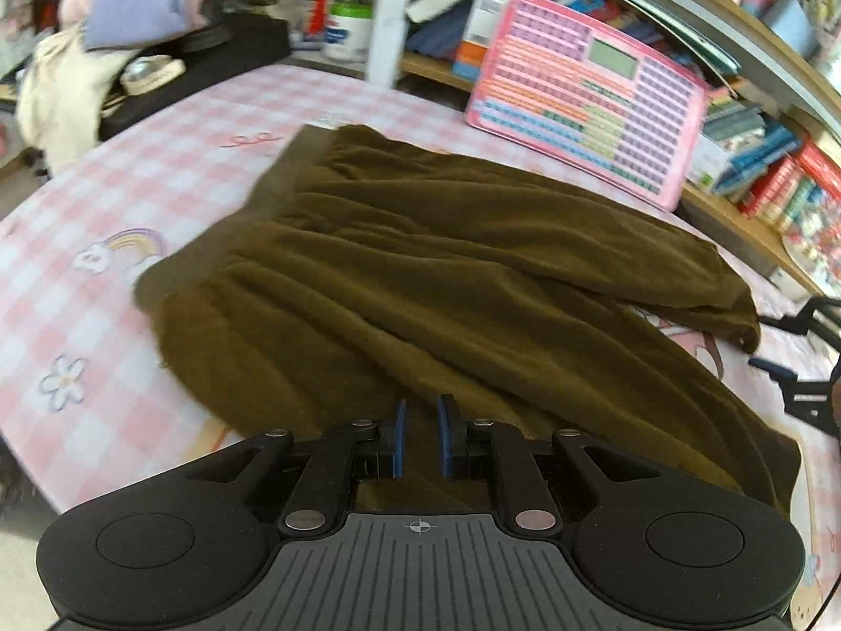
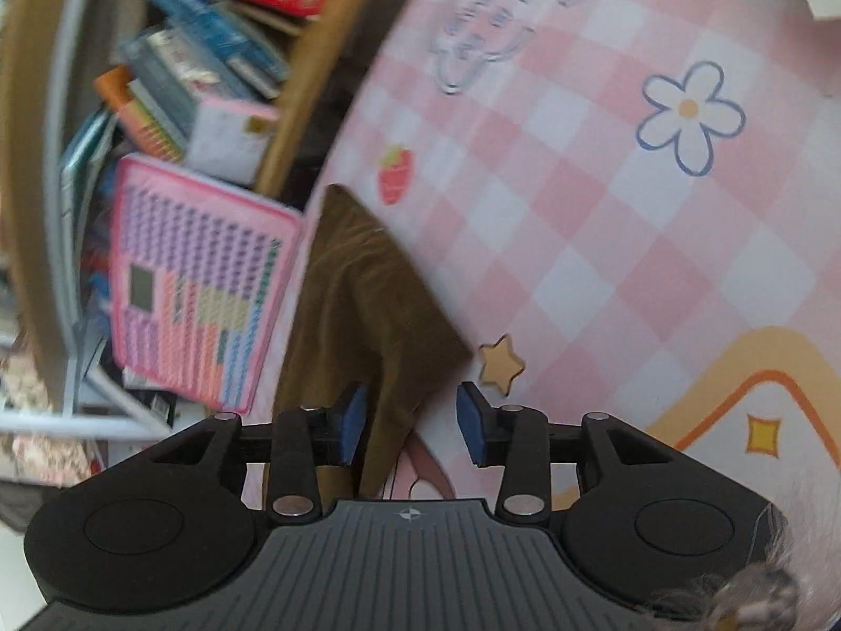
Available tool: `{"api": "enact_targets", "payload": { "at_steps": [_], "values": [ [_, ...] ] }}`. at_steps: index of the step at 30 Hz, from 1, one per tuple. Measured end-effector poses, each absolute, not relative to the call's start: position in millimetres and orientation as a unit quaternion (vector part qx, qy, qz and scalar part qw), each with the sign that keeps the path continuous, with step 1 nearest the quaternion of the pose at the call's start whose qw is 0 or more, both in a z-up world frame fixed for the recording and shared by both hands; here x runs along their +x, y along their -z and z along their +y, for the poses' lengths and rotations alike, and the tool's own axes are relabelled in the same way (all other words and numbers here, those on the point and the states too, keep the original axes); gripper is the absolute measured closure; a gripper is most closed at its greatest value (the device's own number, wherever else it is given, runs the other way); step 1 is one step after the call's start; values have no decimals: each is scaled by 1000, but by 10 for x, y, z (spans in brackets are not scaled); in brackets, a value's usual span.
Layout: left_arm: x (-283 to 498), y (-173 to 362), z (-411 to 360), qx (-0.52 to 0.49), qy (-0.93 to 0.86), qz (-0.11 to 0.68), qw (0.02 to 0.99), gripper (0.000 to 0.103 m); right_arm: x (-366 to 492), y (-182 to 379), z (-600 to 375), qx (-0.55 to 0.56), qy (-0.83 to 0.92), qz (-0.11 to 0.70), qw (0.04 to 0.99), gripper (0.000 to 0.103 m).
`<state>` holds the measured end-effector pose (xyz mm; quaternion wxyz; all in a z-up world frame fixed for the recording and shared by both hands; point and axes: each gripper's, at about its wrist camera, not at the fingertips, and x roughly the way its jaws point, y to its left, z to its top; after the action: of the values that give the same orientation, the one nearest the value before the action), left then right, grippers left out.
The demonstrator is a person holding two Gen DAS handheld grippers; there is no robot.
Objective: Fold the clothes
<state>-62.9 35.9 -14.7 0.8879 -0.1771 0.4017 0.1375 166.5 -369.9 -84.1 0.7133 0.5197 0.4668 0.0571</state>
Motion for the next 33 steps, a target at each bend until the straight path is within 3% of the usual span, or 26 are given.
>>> {"api": "enact_targets", "payload": {
  "at_steps": [3, 4, 5, 10, 15, 20, 25, 33],
  "values": [
    [-635, 103, 327, -175, -146, 400, 888, 89, 1807, 900, -3680, 535, -50, 460, 707, 67],
    [-627, 94, 315, -173, -147, 400, 888, 89, 1856, 901, -3671, 535, -48, 458, 709, 85],
    [-616, 81, 301, -170, -147, 400, 888, 89, 1909, 853, -3647, 526, -54, 453, 717, 92],
    [-599, 43, 259, -167, -149, 397, 890, 89, 1904, 65, -3459, 396, -175, 356, 828, 92],
    [-615, 31, 258, -169, -152, 393, 891, 89, 1942, 519, -3542, 336, -45, 474, 813, 92],
    [-624, 41, 281, -172, -161, 395, 888, 89, 1946, 494, -3480, 304, -49, 451, 838, 91],
    [-632, 30, 274, -172, -160, 393, 889, 89, 1934, 368, -3401, 242, -34, 439, 864, 72],
    [-685, 5, 521, -175, -192, 379, 888, 89, 1633, 312, -3542, 203, -19, 427, 881, 72]
  ]
}}
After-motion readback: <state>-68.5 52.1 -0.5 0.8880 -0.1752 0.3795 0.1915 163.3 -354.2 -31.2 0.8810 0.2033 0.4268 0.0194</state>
